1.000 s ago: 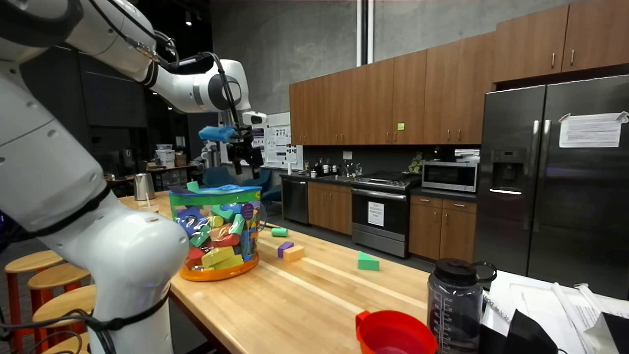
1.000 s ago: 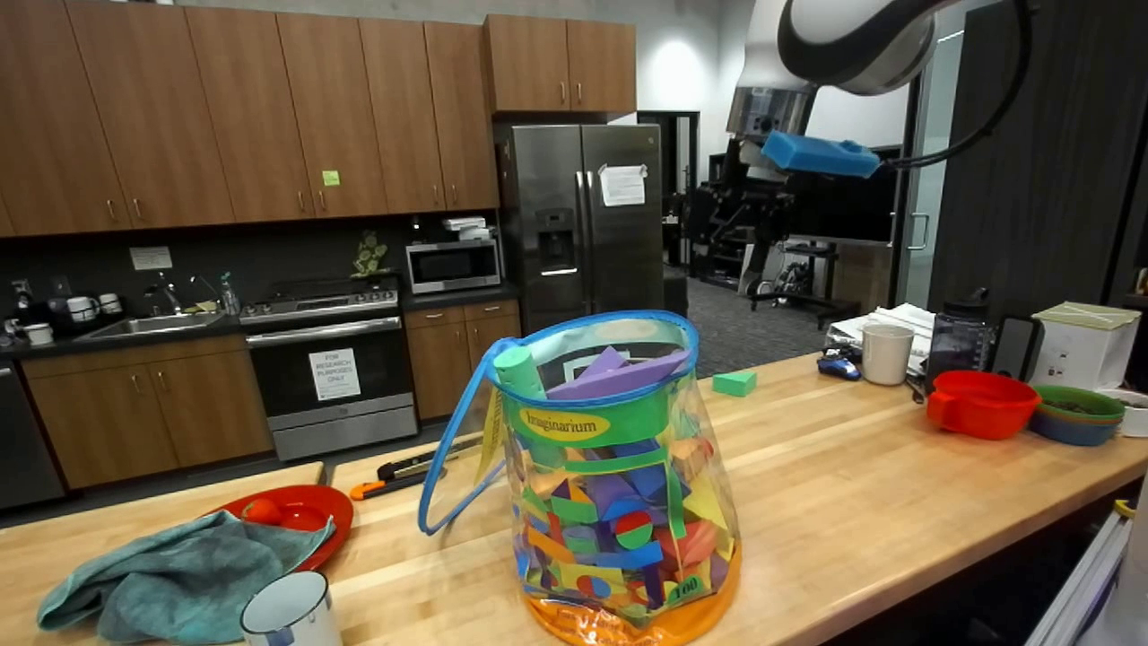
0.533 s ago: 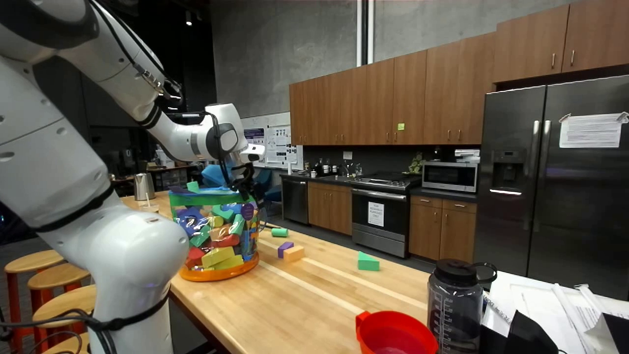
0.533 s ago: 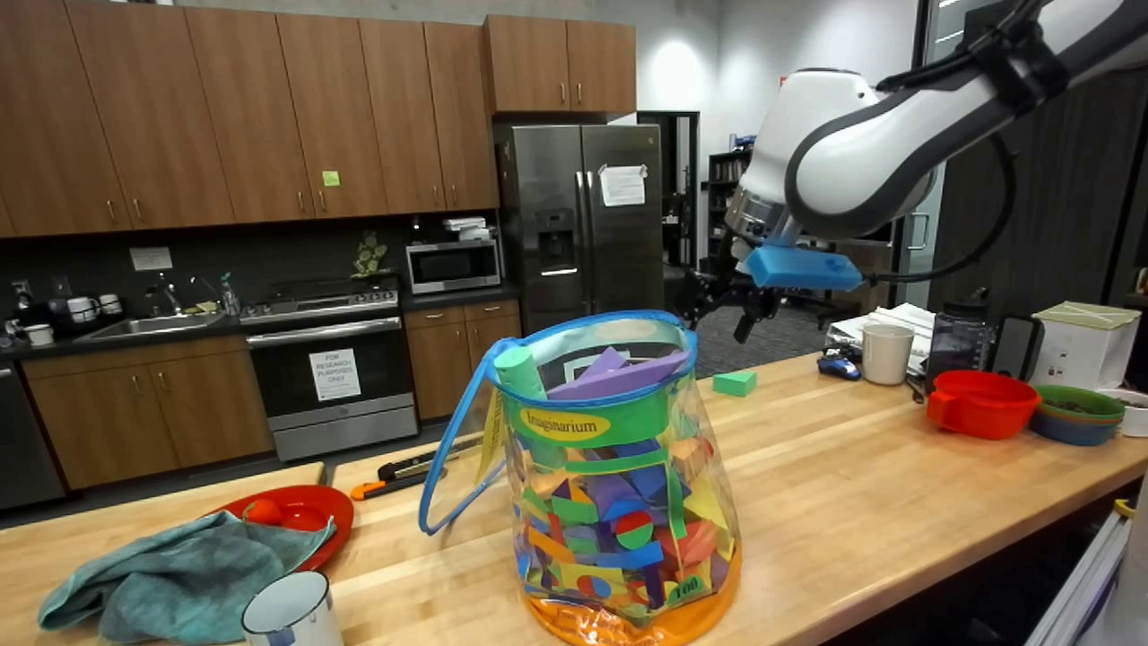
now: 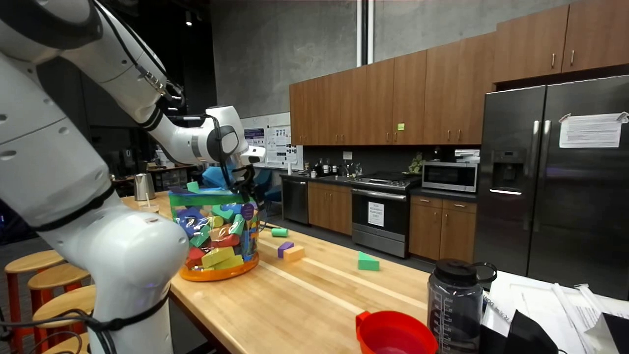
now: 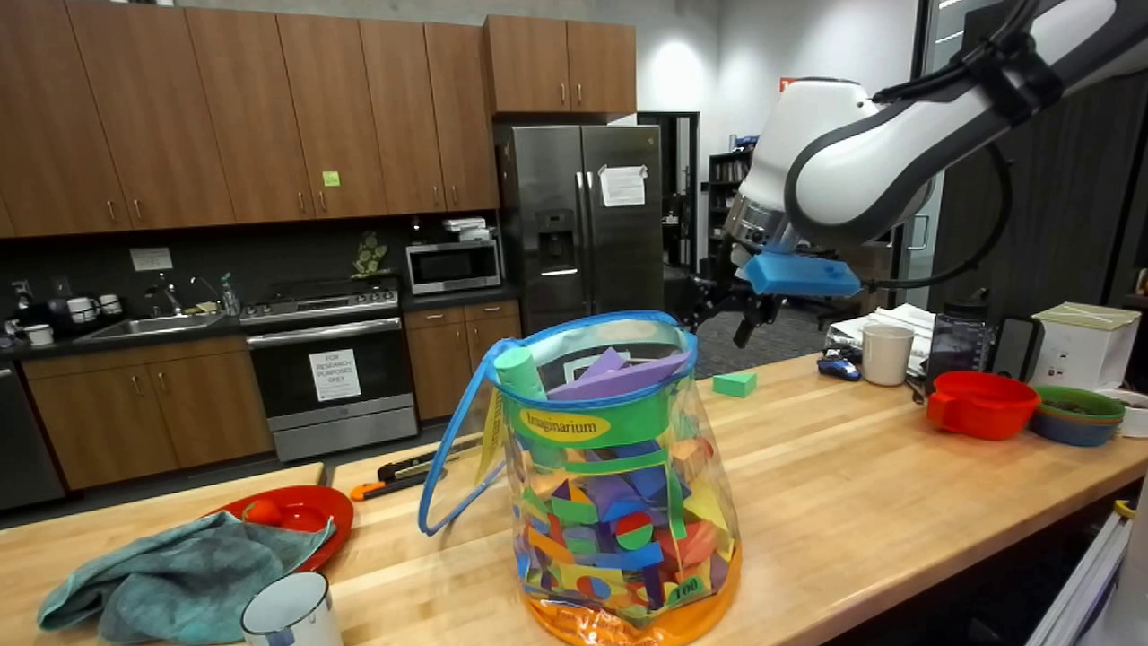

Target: Put the peach block in the bag

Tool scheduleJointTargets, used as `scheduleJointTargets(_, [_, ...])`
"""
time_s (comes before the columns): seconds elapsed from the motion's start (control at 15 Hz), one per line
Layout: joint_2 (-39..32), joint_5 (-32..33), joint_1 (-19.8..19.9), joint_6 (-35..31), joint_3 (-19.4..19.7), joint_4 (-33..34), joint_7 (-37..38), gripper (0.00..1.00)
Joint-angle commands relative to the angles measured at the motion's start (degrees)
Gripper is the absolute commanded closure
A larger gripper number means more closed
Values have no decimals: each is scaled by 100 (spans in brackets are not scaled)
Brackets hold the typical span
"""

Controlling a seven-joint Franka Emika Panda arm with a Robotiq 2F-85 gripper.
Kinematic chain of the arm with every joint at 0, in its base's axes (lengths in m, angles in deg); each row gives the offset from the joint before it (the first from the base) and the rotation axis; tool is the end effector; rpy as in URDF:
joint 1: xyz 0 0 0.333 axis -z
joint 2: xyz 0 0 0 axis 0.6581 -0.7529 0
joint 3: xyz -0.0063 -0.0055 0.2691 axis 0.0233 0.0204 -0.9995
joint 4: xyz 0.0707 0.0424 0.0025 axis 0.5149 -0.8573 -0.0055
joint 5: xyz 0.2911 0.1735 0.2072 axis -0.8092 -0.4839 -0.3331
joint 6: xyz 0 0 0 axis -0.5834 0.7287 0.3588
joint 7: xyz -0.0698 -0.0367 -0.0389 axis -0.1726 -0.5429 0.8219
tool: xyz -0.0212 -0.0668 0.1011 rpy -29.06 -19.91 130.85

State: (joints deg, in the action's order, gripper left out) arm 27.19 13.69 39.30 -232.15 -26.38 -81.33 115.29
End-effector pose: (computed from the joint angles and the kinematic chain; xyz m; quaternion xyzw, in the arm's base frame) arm 0.4222 0.1257 0.3731 -0.9679 0.1371 -0.2011 0.0622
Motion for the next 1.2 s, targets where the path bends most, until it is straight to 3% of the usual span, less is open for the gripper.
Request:
scheduleJointTargets(0.0, [-466,322,170,-19,-232,282,371,0])
scheduleJointTargets(0.4, [-625,231,-117,613,-131,880,478,0])
scheduleJointTargets(0.47, [-613,313,-73,282,-152,632,512,0])
scheduleJointTargets(0.73, [-593,304,-126,559,-143,812,529,0])
scheduleJointTargets(0.93, [-885,451,-61,342,-429,1111,993,0])
scheduleJointTargets(1.13, [-1315,902,97,151,-870,1788,1951,0])
